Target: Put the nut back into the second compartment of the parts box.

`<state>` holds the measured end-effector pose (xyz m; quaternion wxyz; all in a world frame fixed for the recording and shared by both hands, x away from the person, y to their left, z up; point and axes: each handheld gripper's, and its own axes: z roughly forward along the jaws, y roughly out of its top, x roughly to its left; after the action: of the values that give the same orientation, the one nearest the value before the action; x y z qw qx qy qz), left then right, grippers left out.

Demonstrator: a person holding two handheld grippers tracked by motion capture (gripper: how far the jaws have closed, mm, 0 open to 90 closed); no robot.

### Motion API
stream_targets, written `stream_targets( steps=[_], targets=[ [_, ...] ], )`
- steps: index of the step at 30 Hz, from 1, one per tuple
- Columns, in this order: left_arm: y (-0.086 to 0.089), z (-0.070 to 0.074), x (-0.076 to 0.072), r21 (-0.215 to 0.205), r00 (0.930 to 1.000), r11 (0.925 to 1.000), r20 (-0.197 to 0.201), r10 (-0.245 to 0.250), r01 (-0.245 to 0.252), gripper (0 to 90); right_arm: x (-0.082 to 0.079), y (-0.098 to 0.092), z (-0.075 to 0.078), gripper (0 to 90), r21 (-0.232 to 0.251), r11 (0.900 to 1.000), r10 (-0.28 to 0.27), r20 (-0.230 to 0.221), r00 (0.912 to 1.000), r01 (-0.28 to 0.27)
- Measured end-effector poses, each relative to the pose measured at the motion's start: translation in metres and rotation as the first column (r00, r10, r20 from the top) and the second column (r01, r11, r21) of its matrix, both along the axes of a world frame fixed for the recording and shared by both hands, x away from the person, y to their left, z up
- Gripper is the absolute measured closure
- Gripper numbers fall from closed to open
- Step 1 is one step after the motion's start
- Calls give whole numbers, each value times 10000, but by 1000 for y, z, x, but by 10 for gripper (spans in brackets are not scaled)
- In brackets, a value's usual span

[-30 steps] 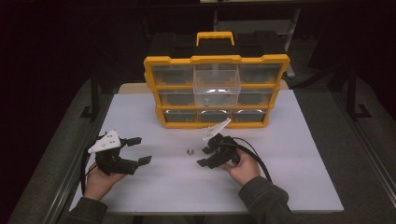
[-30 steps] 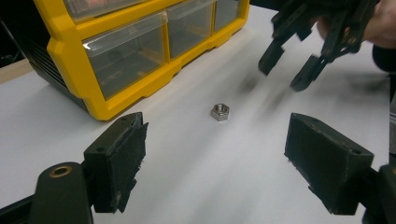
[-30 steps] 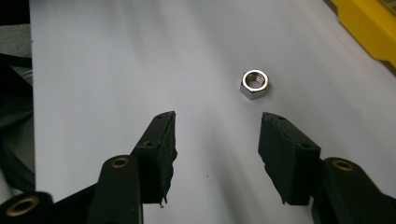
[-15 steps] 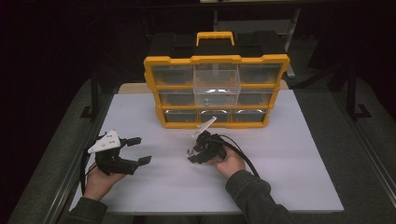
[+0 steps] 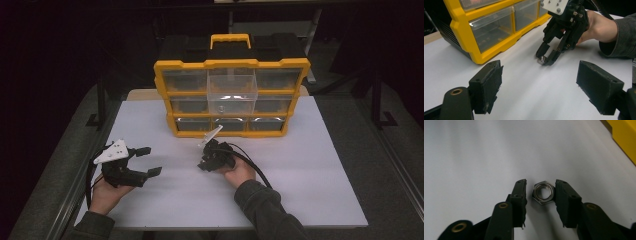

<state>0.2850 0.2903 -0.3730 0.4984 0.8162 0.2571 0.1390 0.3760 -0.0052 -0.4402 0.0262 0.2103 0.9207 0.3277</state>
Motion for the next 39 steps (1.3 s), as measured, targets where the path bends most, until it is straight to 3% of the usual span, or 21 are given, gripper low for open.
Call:
stream_targets(
  steps=[4,13,27,32,39],
  targets=[
    [-1,0,0,34,10000,10000,-2,-18,18,202,1,-1,0,675,-84,10000,30,235,9997,-28],
    [0,0,0,60,10000,10000,-22,7,-7,193,-2,-6,4,689,158,9998,116,-140,9998,-114],
    [-3,-1,0,95,10000,9999,-25,66,-65,173,-29,-15,18,689,347,9983,481,-151,9987,-476],
    [-3,-2,0,137,10000,9999,-40,72,-71,170,-38,-22,30,688,647,9953,720,-27,9974,-717],
    [-4,-2,0,190,10000,9998,-34,60,-59,169,-45,-32,48,688,1060,9914,793,-224,9966,-765]
  ],
)
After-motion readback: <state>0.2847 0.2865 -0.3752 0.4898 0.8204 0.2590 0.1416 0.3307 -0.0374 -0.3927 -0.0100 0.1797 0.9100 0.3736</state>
